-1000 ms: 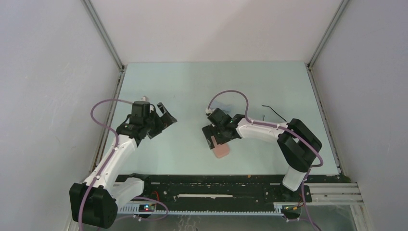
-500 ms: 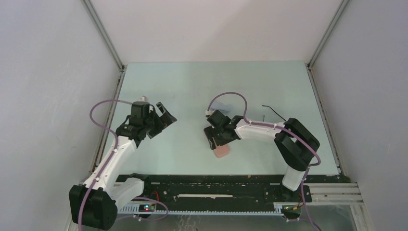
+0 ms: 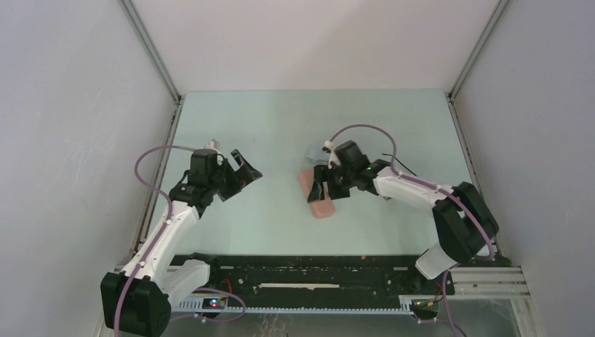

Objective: Organize the sunglasses
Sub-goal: Pick up the sunglasses case from the center of the board.

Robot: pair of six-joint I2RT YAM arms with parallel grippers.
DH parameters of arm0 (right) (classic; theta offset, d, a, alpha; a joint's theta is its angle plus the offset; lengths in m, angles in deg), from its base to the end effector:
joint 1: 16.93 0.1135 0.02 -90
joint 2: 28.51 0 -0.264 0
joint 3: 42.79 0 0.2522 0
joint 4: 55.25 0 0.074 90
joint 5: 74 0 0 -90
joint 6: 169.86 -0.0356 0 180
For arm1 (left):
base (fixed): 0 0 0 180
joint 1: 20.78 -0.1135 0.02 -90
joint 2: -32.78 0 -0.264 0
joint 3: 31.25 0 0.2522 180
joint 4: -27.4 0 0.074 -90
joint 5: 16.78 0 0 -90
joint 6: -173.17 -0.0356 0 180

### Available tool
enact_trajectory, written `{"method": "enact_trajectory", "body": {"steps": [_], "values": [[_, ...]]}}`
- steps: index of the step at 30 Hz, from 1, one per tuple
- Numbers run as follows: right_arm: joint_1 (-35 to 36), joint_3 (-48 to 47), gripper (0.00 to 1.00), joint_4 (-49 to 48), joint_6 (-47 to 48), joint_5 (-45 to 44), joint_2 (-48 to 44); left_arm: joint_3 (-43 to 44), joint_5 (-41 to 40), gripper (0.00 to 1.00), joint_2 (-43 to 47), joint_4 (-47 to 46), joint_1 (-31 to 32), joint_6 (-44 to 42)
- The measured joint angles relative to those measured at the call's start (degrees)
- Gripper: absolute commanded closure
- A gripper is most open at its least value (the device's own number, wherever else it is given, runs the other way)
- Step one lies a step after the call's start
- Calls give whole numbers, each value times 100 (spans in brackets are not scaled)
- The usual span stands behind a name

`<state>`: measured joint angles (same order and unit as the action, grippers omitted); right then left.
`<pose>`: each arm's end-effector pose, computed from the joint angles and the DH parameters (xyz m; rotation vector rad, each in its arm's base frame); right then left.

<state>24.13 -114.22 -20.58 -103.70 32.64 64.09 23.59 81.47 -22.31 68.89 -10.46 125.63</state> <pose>0.2405 0.2230 0.1967 -0.5214 2.6375 0.7743 0.1984 -0.0413 0.2562 -0.5834 2.3022 -0.6260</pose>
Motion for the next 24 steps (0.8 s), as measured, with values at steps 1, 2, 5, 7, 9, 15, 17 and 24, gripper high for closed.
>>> {"method": "enact_trajectory", "body": {"steps": [1, 2, 5, 7, 9, 15, 17, 24], "values": [[-260, 107, 64, -184, -136, 363, -195, 0, 192, 0, -37, -50, -2, -4], [-498, 216, 65, -420, -293, 715, -361, -9, 415, 0, -87, -146, -2, 0], [-1060, 509, 65, -1193, -850, 1609, -667, -188, 1071, 0, -166, -796, -2, 125], [-1303, 708, 66, -1753, -1272, 2100, -750, -391, 1464, 0, -184, -1261, 0, 328], [-1458, 949, 67, -2461, -1818, 2601, -763, -542, 1829, 0, -275, -1768, 20, 590], [-1596, 1394, 67, -4535, -3456, 3545, -595, -603, 2540, 0, -651, -3222, 337, 1303], [-1598, 1416, 67, -5198, -3915, 3727, -455, -654, 2699, 0, -772, -3703, 411, 1558], [-1596, 1504, 69, -6942, -5171, 4131, -46, -791, 2988, 0, -1128, -4892, 522, 2218]]}}
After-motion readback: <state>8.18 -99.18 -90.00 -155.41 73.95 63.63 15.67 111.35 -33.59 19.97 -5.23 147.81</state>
